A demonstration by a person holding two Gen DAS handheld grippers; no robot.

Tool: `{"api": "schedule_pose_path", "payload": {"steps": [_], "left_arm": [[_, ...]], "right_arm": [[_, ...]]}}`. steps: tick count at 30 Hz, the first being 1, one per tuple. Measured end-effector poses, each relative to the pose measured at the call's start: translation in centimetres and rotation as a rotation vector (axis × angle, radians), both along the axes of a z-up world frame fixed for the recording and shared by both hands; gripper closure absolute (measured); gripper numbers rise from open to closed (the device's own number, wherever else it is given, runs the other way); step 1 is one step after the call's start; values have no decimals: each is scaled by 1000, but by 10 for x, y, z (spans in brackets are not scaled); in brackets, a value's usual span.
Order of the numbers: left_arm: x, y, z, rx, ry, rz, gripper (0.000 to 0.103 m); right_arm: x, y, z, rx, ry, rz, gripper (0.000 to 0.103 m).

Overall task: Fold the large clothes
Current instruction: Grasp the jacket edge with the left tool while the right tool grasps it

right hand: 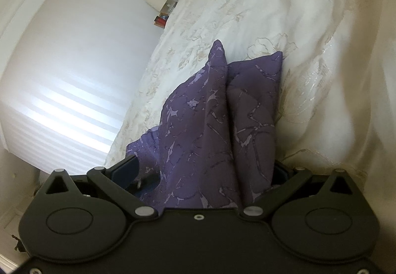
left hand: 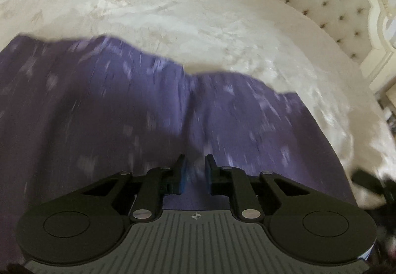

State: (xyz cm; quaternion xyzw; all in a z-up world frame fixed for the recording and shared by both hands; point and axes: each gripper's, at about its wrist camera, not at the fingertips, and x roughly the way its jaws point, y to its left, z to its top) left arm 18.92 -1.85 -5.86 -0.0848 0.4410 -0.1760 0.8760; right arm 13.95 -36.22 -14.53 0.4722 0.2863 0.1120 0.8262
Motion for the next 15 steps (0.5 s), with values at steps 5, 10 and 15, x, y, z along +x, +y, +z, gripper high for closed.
{"api": "schedule_pose_path", "payload": {"steps": [5,10,15], "left_arm": [[-50,15,-1,6,-26,-26,87],[-78,28,-5,-33,-29,7,87],[-76,25,-13,3,-43,-7,87]], "right_arm": [[-2,1,2,-1,-11,3,0],[-5,2,7,-10,-47,19,0],[-8,6,15,-56,-101,56,0]]}}
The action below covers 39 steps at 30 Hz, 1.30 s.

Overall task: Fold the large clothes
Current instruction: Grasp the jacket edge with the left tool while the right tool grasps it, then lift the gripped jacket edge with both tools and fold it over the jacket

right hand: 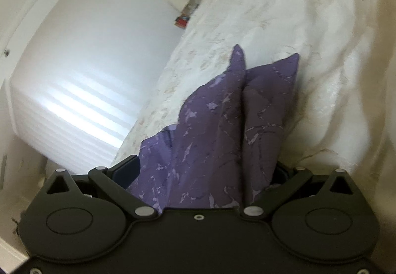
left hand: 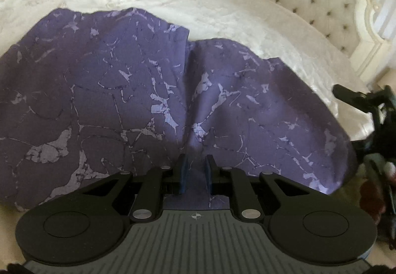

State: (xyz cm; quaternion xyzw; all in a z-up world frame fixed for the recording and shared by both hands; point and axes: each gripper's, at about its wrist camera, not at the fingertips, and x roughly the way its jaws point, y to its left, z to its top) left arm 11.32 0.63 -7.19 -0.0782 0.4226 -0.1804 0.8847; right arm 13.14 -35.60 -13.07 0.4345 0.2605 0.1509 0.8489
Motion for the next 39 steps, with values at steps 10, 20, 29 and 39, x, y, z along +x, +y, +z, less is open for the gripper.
{"api": "schedule_pose_path", "payload": {"steps": [10,20,29,39], "left_arm": [[8,5,-3,-52,18,0,87],[-26,65,33,7,-88,22,86],[-40,157,58,51,-192,214,85],[-64,201,57,5,-185,374,84]], "right_arm": [[-6,19,17,-209,44,-33,64],[-9,80,92,-336,-71,-50,65],[44,212,127,-412,-169,199,64],[101,325,59,-405,-48,337,64]]}}
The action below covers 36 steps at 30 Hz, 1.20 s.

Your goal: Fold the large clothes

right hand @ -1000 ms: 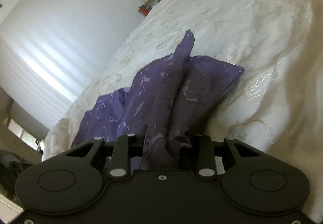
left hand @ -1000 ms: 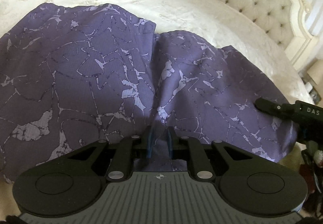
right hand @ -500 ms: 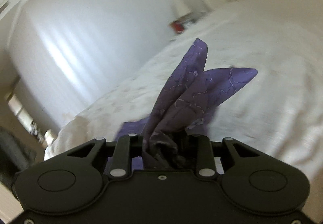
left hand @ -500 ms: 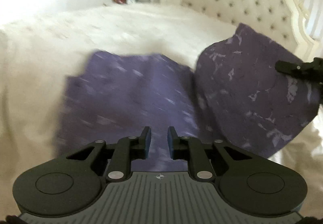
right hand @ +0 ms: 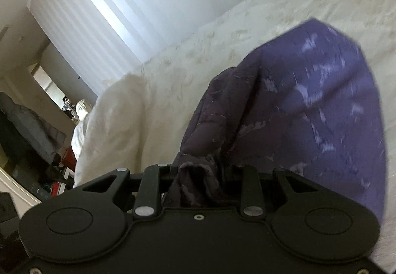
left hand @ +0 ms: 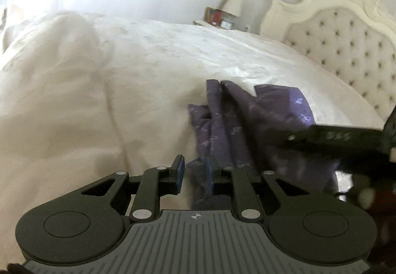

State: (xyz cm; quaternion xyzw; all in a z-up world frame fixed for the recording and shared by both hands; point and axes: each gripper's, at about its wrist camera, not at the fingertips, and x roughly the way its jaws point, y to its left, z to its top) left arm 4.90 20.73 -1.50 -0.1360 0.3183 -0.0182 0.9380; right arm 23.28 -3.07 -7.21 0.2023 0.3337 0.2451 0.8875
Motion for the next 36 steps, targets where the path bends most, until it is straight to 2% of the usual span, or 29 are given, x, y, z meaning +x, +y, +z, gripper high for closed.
{"api": "schedule_pose_path", "payload": {"steps": [6,8,9,12,14,16,21,24,26,31,33,36], "left_arm": [[-5,9,4,-42,-29,72,84],[-4,8,5,-39,-30,72,84],[-4,6,6,-34,-29,68,84],[-5,0,14,-16,-46,45,84],[-4,-3,23,6,-71,28,80],[-5,-7,34,24,-106,5,79],[1,-26,59,37,-189,-52,74],[12,-44,61,45,-202,-117,70],[21,-57,58,42,-198,-167,65],[47,-81,24,26,-134,-231,65],[55,-79,3,31,-77,-205,65],[63,-57,-32,-1,30,-126,66]], "right_arm": [[-6,28,-5,-15,-13,58,62],[-3,35,-10,-34,-2,123,53],[-3,37,-11,-50,0,152,52],[-6,31,-11,-53,-41,173,43],[-13,20,-4,0,-60,190,22],[-26,5,5,20,-99,211,9],[-60,-24,18,-17,-183,209,5],[-74,-42,16,-42,-199,161,4],[-80,-55,14,-53,-197,117,4],[-84,-88,4,-20,-153,0,4],[-83,-96,3,-11,-144,-28,4],[-78,-103,4,-24,-147,-42,4]]}}
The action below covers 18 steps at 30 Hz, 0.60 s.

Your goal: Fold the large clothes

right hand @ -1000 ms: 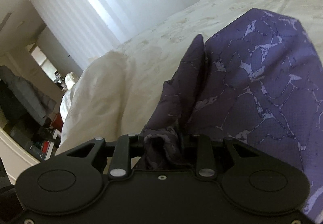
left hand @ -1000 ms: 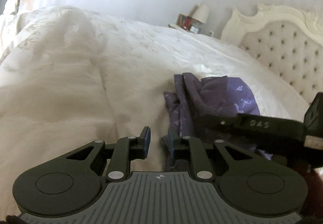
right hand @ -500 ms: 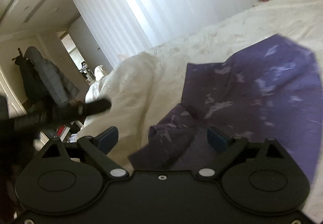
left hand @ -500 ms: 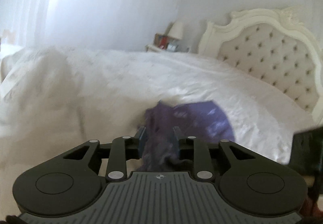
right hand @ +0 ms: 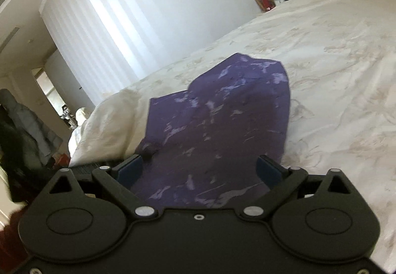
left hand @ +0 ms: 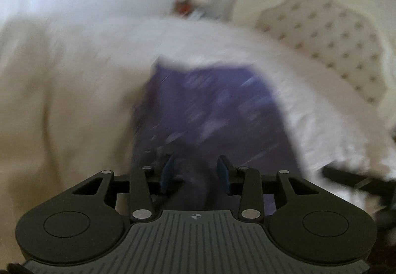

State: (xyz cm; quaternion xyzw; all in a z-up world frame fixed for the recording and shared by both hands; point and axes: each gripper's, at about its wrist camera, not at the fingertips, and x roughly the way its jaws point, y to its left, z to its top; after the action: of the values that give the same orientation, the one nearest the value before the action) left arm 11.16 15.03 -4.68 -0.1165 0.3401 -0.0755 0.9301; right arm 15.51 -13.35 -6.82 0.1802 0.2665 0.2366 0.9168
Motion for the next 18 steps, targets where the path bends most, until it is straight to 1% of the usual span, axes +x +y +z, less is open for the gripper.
{"api": "schedule_pose_path", "payload": {"steps": [2,4,5,6,7,8,9,10,11,15,18], "left_arm": [[-3,15,-13,-33,23,51,65],[-6,27,-17,-84,24,63,65],[-7,29,-18,-93,22,63,65],[-6,28,-17,-86,20,61,65],[-6,26,-17,-71,16,57,64],[-8,24,-17,-57,10,54,64],[-8,23,-17,-48,6,53,64],[-11,23,-17,-46,2,53,64],[-13,23,-17,-51,0,54,64],[-12,24,-17,-72,2,56,64],[-13,23,-18,-64,-2,55,64]], "right_arm": [[1,-3,3,-22,-10,-4,4],[5,0,8,-63,-36,-4,4],[7,3,11,-84,-52,-3,5],[11,5,13,-95,-67,-2,5],[17,9,17,-109,-77,6,11],[23,12,20,-120,-87,13,23],[28,14,22,-131,-93,23,28],[35,18,26,-145,-95,34,37],[42,22,28,-161,-98,45,43],[69,45,38,-233,-131,66,44],[99,59,37,-309,-106,30,44]]}}
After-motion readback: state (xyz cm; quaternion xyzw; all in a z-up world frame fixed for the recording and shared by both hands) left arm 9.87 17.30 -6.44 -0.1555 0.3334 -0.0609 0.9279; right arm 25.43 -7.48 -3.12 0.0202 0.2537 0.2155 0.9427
